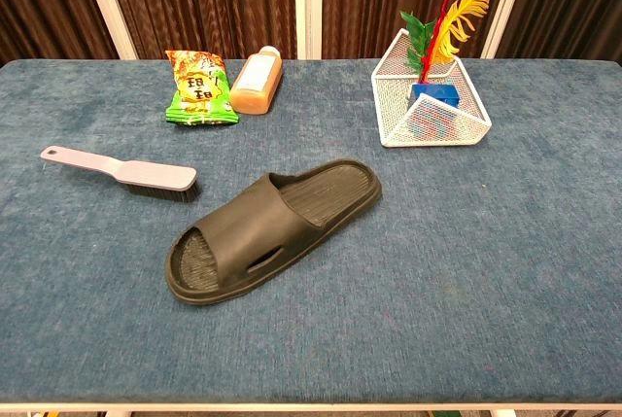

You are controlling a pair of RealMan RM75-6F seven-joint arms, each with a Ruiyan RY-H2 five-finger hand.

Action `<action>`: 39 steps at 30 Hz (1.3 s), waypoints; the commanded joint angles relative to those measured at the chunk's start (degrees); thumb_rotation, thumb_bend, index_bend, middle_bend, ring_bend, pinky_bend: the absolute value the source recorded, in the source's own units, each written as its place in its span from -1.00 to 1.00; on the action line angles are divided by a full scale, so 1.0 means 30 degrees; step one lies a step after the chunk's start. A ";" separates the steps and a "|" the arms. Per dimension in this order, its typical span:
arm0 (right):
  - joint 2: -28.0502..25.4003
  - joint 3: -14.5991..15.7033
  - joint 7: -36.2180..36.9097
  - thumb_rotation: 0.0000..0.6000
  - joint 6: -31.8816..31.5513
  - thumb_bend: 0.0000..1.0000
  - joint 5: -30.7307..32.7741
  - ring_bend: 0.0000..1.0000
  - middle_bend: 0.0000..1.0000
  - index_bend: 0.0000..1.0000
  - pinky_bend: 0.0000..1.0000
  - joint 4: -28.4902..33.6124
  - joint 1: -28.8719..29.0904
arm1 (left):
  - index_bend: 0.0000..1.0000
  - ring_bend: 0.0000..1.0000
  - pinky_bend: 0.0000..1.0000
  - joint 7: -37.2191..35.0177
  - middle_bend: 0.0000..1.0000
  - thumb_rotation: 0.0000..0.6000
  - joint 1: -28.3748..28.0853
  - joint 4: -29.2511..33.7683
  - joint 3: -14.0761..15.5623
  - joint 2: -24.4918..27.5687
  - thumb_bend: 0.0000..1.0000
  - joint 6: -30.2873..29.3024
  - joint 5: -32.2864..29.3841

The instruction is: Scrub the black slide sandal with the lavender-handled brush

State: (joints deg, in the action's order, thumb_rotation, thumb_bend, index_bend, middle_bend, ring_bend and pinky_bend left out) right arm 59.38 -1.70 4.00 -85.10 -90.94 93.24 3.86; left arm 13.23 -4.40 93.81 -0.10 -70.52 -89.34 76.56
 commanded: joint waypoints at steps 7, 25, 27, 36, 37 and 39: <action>-0.0004 0.0041 0.0077 1.00 -0.0138 -0.66 0.0046 -1.00 -0.84 -1.00 -0.98 -0.0058 -0.0079 | -0.65 -0.85 -0.71 0.0102 -0.66 1.00 0.0009 0.0174 -0.0235 0.0195 -0.59 0.0404 0.0163; -0.1149 -0.0701 -0.1295 1.00 0.0226 -0.66 0.0465 -1.00 -0.85 -1.00 -0.97 0.1149 0.0617 | -0.40 -0.52 -0.46 -0.1599 -0.31 1.00 -0.8218 -0.3561 -0.2908 0.0033 -0.53 1.2447 -0.0871; -0.1176 -0.0713 -0.1340 1.00 0.0352 -0.66 0.0578 -1.00 -0.85 -1.00 -0.98 0.1179 0.0666 | -0.38 -0.52 -0.42 -0.1394 -0.30 1.00 -0.9184 -0.4288 -0.3028 -0.0411 -0.52 1.4028 -0.1505; -0.1200 -0.0775 -0.1148 1.00 0.0551 -0.66 0.1103 -1.00 -0.85 -1.00 -0.97 0.0984 0.0680 | -0.36 -0.52 -0.41 0.0086 -0.28 1.00 -1.2197 -0.6893 -0.2563 -0.1994 -0.52 1.9109 -0.4563; -0.1180 -0.0772 -0.1102 1.00 0.0602 -0.66 0.1183 -1.00 -0.85 -1.00 -0.97 0.0923 0.0681 | -0.35 -0.52 -0.41 0.0228 -0.27 1.00 -1.2378 -0.7048 -0.2442 -0.2145 -0.52 1.9306 -0.4817; -0.1155 -0.0754 -0.1024 1.00 0.0673 -0.66 0.1252 -1.00 -0.85 -1.00 -0.97 0.0840 0.0686 | -0.34 -0.51 -0.41 0.0466 -0.26 1.00 -1.2601 -0.7153 -0.2259 -0.2313 -0.52 1.9454 -0.5153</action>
State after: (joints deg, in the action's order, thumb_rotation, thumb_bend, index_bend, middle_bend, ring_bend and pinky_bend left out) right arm 55.89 -3.98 0.91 -83.12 -87.22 95.78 5.92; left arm 13.88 -41.40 72.89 -7.41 -76.72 -31.68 61.96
